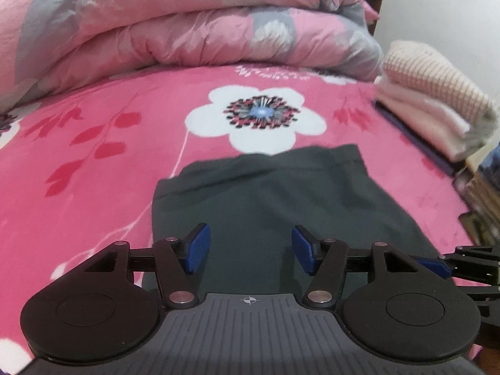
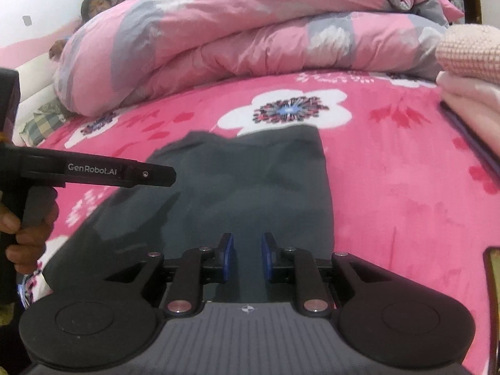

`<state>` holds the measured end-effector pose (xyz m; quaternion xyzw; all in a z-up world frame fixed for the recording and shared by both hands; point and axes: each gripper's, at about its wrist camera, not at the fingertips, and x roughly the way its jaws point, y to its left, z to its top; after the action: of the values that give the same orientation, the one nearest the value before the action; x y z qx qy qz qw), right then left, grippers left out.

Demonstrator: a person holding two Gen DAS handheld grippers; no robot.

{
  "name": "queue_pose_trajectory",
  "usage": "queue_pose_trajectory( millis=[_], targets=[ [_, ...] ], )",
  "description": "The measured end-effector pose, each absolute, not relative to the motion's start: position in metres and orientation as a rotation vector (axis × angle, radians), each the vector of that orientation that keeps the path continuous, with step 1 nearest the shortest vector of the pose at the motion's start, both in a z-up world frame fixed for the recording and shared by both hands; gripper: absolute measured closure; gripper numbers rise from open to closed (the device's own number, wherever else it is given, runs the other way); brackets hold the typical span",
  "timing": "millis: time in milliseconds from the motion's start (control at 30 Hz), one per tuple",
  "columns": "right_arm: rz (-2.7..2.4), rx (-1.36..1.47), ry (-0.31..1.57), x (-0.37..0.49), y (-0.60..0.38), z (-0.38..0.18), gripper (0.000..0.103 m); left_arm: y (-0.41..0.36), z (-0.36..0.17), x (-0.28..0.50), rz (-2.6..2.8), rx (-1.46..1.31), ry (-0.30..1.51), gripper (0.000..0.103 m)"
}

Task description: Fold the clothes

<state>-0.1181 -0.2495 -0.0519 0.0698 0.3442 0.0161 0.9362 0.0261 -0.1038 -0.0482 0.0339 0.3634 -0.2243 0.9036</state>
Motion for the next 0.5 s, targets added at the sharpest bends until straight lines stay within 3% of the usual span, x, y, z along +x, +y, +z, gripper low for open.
queue_pose_trajectory(
  millis=[500],
  targets=[
    [0.030, 0.122, 0.682, -0.130, -0.242, -0.069, 0.078, -0.113, -0.056, 0.016, -0.357, 0.177, 0.781, 0.033]
  ],
)
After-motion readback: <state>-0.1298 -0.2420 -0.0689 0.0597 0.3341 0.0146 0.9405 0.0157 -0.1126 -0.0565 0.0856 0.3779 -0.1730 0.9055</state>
